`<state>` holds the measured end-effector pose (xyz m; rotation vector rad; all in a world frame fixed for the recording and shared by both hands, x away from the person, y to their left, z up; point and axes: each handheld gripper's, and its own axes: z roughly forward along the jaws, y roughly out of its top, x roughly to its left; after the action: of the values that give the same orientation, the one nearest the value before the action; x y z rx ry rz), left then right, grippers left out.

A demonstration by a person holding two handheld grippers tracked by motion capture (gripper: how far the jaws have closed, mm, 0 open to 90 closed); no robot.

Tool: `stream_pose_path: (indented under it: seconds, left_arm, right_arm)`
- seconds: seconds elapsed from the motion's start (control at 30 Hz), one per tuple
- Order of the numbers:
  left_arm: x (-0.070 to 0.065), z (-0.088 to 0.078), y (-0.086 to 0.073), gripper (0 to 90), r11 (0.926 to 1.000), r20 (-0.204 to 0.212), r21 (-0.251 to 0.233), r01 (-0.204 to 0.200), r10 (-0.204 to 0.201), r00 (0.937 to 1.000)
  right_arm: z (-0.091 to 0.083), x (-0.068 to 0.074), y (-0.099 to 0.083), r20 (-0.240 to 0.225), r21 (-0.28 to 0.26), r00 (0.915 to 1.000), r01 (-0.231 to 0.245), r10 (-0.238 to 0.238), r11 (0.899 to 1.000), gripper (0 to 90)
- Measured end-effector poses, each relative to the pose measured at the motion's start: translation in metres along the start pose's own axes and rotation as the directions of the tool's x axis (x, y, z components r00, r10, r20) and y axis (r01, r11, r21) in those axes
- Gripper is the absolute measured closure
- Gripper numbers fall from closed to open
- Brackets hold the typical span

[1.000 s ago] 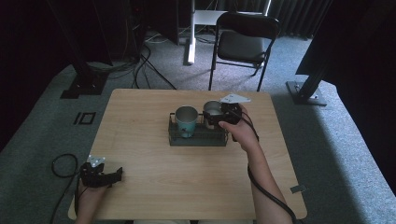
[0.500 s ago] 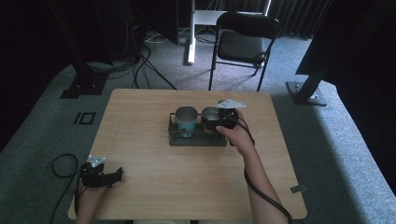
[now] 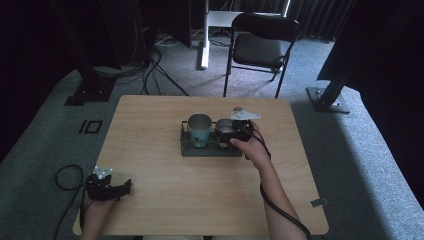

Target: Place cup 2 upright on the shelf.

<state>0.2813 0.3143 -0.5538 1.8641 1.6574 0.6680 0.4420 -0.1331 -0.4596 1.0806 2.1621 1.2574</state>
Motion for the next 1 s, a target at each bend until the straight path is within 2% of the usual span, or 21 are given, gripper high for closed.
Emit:
stream_pose_path:
  seconds: [0.37, 0.73, 0.9, 1.0]
  left_arm:
    - [0.0, 0.0, 0.0, 2.1, 1.0, 0.0, 0.0, 0.0, 0.0, 1.0]
    - [0.0, 0.0, 0.0, 2.1, 1.0, 0.0, 0.0, 0.0, 0.0, 1.0]
    - [0.0, 0.0, 0.0, 2.1, 1.0, 0.0, 0.0, 0.001, -0.001, 1.0]
    - [0.0, 0.0, 0.0, 2.1, 1.0, 0.0, 0.0, 0.001, -0.001, 1.0]
  right_arm:
    - [0.003, 0.0, -0.005, 0.004, -0.002, 1.0, 0.006, -0.006, 1.0, 13.1]
    - [0.004, 0.001, -0.005, 0.0, -0.001, 0.9995, 0.031, -0.031, 1.0, 12.8]
    - [-0.003, 0.001, -0.003, -0.015, -0.005, 0.9987, 0.048, -0.049, 0.999, 12.2]
    - [-0.011, -0.003, 0.0, -0.014, -0.033, 0.9987, 0.049, -0.05, 0.998, 12.1]
